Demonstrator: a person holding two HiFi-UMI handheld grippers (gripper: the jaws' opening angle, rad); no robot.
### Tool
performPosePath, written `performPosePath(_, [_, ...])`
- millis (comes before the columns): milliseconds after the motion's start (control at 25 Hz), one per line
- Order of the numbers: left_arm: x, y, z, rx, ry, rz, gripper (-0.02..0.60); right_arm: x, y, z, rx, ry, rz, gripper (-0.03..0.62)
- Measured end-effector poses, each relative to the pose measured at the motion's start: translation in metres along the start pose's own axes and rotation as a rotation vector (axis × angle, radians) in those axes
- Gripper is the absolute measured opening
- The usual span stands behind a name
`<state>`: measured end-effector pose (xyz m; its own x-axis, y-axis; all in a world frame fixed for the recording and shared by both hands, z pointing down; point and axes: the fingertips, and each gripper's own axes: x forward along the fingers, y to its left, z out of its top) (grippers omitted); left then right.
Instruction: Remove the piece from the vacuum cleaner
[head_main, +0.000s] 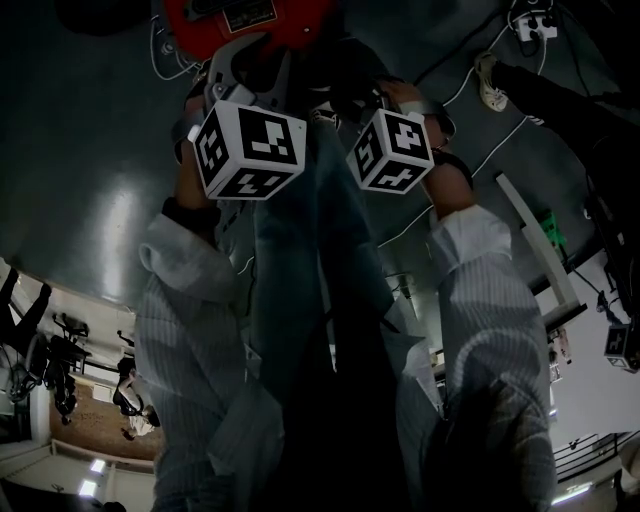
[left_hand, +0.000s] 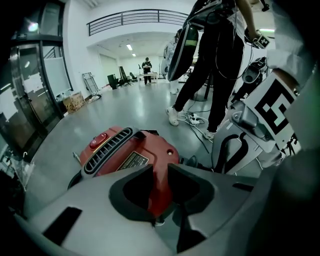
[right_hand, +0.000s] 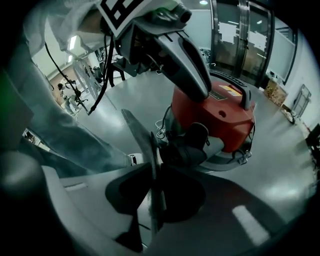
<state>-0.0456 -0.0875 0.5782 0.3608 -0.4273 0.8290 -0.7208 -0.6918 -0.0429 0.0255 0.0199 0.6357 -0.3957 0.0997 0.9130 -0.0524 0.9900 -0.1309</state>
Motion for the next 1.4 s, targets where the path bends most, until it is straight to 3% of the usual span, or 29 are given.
performPosePath(240, [0.003,0.0,-0.001,-0.002,0.015,-0.001,0.091,-0.001,0.006,0.003,0.0,-0.01,0.05,0.032])
performPosePath(480, [0.0,0.001,-0.003,-0.03,0.027,-0.016,0.091,-0.002,0.021,0.002,-0.086,0.008,0.119,0.038])
performPosePath(760, [0.0,0.0,-0.004,-0.036,0.03,-0.019,0.091,-0.002,0.032,0.002,-0.047,-0.005,0.14,0.044])
performPosePath(960, [0.0,0.003,-0.004,-0.045,0.031,-0.008,0.091,-0.005,0.063,-0.003,-0.078,-0.014,0.25,0.028])
performPosePath(1160, [-0.013,-0.002,0.004,-0.006,0.0,0.06,0.09,-0.032,0.068,-0.019,0.134,-0.043,0.17,0.029])
performPosePath(1320, [-0.065,-0.008,0.036,-0.154,-0.095,0.103,0.079,-0.089,0.061,-0.003,0.314,-0.127,0.082,0.029])
performPosePath(1400, [-0.109,-0.012,0.065,-0.242,-0.137,0.111,0.036,-0.134,0.06,0.016,0.407,-0.201,0.051,0.029])
